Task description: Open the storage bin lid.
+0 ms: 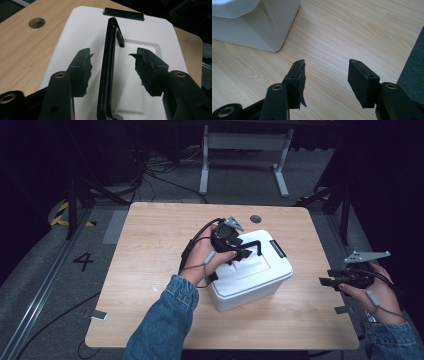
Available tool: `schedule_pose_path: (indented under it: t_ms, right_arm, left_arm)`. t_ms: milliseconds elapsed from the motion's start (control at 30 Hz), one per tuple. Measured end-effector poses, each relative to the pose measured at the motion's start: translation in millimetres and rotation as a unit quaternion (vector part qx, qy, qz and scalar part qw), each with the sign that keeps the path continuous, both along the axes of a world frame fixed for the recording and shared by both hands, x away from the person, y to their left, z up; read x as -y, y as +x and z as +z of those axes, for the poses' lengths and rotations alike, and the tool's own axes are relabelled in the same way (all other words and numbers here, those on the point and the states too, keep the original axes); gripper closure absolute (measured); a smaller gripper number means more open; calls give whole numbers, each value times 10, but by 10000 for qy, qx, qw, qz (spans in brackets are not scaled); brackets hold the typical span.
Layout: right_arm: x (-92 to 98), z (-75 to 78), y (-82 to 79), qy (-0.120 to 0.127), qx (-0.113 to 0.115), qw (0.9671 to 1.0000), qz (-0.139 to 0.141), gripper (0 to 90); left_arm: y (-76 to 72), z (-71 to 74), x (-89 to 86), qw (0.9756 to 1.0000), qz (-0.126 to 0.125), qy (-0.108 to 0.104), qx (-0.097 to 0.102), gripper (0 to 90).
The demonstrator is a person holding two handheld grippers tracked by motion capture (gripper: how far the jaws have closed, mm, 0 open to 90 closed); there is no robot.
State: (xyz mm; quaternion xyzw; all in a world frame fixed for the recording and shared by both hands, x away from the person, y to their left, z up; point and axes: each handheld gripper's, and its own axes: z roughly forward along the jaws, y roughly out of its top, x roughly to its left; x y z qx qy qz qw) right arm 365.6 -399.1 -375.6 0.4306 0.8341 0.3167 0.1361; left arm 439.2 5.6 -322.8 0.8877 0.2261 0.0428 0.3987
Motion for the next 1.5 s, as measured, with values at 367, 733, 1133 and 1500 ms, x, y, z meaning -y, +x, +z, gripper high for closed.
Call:
schedule_pose_path:
  t_ms: [367,733,1133,1500]
  right_arm:
    - [-10,-5,1,-14,-11,10000,25,489]
    - [-17,-13,4,-25,-22,10000,58,489]
    - [-8,-16,5,-31,-49,10000,42,488]
    - [-8,-30,15,-47,-44,10000,72,488]
  left_arm:
    - [34,-51,54,9991,37,380,-206,719]
    - [34,-4,86,9983,-165,436,-362,829]
    - [2,135,129,9975,-371,575,-149,841]
    - [-26,304,65,9990,-311,333,-38,842]
